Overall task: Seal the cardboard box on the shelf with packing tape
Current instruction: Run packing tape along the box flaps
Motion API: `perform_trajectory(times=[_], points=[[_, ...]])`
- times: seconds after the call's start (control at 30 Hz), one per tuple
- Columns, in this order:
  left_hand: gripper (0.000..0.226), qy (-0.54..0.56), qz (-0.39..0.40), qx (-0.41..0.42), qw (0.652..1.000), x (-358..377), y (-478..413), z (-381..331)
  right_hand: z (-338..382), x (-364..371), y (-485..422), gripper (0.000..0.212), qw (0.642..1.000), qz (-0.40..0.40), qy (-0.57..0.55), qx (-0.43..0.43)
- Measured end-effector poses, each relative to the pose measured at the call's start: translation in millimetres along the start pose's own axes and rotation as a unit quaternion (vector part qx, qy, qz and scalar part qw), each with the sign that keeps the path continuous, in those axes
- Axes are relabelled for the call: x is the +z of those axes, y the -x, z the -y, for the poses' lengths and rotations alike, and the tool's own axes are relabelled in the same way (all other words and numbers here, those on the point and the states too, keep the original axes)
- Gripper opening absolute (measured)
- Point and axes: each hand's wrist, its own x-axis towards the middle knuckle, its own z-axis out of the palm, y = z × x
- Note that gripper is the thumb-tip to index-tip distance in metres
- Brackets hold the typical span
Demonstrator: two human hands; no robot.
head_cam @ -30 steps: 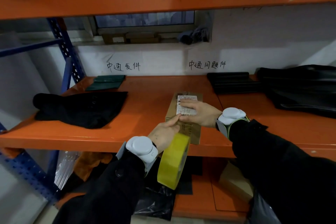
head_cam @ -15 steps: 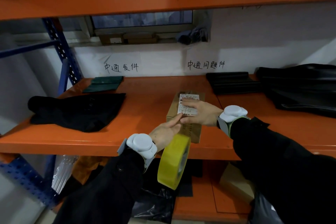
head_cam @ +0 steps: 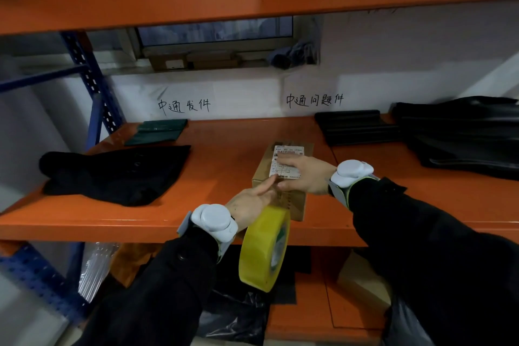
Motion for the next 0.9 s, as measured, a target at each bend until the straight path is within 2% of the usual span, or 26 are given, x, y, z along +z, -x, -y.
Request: perform_trajectory(times=[0.17,0.37,0.63,0.9], points=[[0.047,0.007,0.005,0.001,1.0,-2,-4,5,7,4,4,0.077,1.0,-0.018,0.018,-0.003],[0.045,-0.026,0.009,-0.01,1.0,-4,-11,7,8,6,4,0.079,1.0,-0.02,0.016,0.001],[0.045,-0.007,0.011,-0.002,1.0,-5,-12,8,9,7,8,0.08,0.999,-0.027,-0.02,0.007],[0.048,-0.01,0.025,-0.001,1.0,-4,-9,4,3,20,29,0.063,0.991,-0.11,-0.075,0.004]])
